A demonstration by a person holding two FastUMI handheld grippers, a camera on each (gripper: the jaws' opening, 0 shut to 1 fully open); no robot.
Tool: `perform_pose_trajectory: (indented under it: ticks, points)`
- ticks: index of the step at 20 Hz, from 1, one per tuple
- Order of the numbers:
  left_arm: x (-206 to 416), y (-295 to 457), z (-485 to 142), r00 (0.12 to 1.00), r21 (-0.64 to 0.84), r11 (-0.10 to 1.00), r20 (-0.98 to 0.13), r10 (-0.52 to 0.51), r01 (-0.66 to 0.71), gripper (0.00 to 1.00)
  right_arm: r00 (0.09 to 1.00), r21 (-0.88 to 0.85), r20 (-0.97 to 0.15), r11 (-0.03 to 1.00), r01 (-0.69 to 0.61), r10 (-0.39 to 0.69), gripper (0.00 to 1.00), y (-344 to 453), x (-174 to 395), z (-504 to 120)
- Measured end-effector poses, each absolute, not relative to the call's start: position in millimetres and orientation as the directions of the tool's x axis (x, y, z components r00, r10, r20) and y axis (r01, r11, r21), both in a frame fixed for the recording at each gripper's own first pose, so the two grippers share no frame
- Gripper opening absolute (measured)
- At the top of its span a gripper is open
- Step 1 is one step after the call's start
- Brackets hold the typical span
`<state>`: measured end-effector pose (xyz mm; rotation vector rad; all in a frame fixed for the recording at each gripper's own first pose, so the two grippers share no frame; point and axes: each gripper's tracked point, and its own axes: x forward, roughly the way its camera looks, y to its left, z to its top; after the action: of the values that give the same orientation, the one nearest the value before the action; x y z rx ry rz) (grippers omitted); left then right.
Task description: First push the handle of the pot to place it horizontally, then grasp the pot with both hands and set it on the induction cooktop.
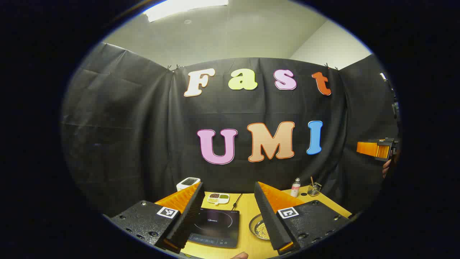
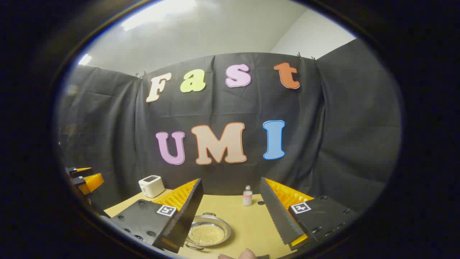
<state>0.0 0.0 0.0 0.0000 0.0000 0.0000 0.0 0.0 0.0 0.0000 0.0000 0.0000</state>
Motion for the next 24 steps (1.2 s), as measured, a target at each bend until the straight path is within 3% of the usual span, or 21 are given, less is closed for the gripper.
perform_pose_trajectory:
  ticks: [1, 7, 8, 9, 14, 16, 19, 20, 21, 23, 24]
  points:
    - [-0.7, 0.7, 0.5, 1.0, -0.002, 1.0, 0.001, 0.001, -0.001, 0.81, 1.0, -0.001, -0.001, 1.0, -0.001, 0.001, 0.92, 1.2, -0.1, 0.1]
    - [-1.0, 8.0, -1.0, 1.0, 0.006, 1.0, 0.004, 0.001, -0.001, 0.81, 1.0, 0.002, -0.011, 1.0, -0.001, 0.001, 0.92, 9.5, 0.8, -2.6]
    - [-0.1, 9.5, -0.7, 1.0, 0.007, 1.0, 0.006, 0.001, -0.001, 0.86, 1.0, 0.002, -0.011, 1.0, 0.0, 0.0, 0.92, 10.1, 0.7, -3.1]
    - [-0.3, 10.9, 0.0, 1.0, 0.006, 1.0, 0.006, 0.0, 0.0, 0.81, 1.0, 0.001, -0.012, 1.0, 0.001, -0.001, 0.92, 11.7, 0.2, -2.7]
    - [-0.3, 17.3, -4.6, 1.0, -0.002, 1.0, 0.003, -0.004, 0.004, 0.81, 1.0, 0.002, -0.022, 1.0, 0.003, -0.003, 0.92, 20.5, -1.7, -6.6]
    - [-0.8, 20.2, -6.9, 1.0, -0.004, 1.0, 0.001, -0.008, 0.008, 0.85, 0.999, 0.0, -0.039, 1.0, -0.006, 0.006, 0.92, 27.0, -2.7, -12.8]
    - [-2.1, 26.5, -11.8, 1.0, -0.014, 1.0, -0.009, -0.005, 0.005, 0.81, 0.997, -0.014, -0.074, 1.0, -0.022, 0.021, 0.92, 39.1, -2.8, -25.5]
    - [-3.7, 28.4, -14.0, 1.0, -0.017, 1.0, -0.013, -0.004, 0.004, 0.85, 0.996, -0.02, -0.085, 0.999, -0.026, 0.024, 0.92, 43.2, -5.6, -29.9]
    - [-3.8, 30.2, -15.5, 1.0, -0.019, 1.0, -0.017, -0.004, 0.003, 0.85, 0.995, -0.026, -0.1, 0.999, -0.031, 0.028, 0.99, 46.8, -6.0, -35.9]
    - [-5.7, 37.2, -20.9, 1.0, -0.018, 1.0, -0.029, 0.01, -0.01, 0.85, 0.99, -0.036, -0.134, 0.998, -0.054, 0.049, 0.89, 56.5, -5.2, -52.1]
    - [-5.7, 39.8, -23.5, 0.999, -0.023, 0.999, -0.033, 0.021, -0.022, 0.81, 0.986, -0.04, -0.156, 0.996, -0.074, 0.067, 0.95, 62.6, -2.6, -61.8]
